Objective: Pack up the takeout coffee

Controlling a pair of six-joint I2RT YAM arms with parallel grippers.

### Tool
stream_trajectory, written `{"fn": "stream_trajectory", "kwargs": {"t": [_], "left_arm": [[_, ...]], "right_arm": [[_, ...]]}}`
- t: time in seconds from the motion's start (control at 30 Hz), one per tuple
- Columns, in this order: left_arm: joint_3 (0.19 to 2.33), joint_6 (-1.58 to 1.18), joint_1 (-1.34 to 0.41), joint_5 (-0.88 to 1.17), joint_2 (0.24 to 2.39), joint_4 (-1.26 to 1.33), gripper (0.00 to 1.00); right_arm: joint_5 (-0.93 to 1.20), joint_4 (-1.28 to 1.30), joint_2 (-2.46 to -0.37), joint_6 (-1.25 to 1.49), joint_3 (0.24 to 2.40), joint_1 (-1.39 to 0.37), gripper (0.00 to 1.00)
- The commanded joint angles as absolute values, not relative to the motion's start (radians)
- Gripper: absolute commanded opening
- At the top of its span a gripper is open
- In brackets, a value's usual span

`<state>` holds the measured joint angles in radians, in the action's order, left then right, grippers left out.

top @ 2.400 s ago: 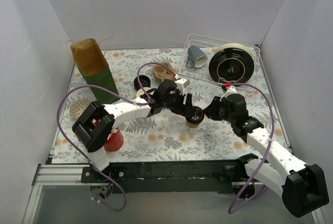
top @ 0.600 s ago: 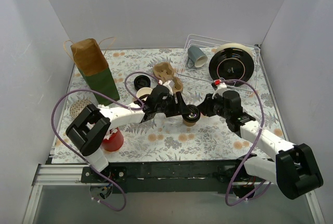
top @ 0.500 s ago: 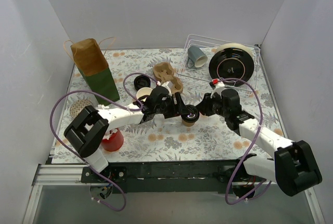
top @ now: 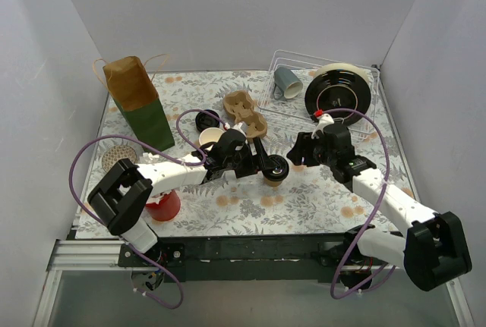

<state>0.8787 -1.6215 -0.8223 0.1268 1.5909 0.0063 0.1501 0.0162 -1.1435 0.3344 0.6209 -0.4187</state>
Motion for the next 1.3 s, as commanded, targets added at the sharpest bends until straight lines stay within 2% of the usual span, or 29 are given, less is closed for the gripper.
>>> {"fn": "stream_trajectory", "kwargs": {"t": [0.0, 0.37, 0.67, 1.27], "left_arm": [[0.850, -1.586, -0.836, 0.091, 1.577, -0.146, 0.74], [0.858, -1.580, -0.836, 0.080, 1.568, -0.144, 0.74], [0.845, -1.592, -0.836, 0.084, 1.566, -0.126, 0.73], [0.811, -1.617, -0.839, 0.103, 1.560, -0.081, 0.70]], "right_arm": [[0.130, 0.068, -1.039, 0.411, 0.641, -0.411, 0.64], [0.230, 0.031, -0.894, 0.551, 0.516, -0.414, 0.66], [0.299, -0.106, -0.928, 0.621, 0.440, -0.439, 0.67], [0.164, -0.164, -1.005, 0.673, 0.411, -0.505, 0.63]]}}
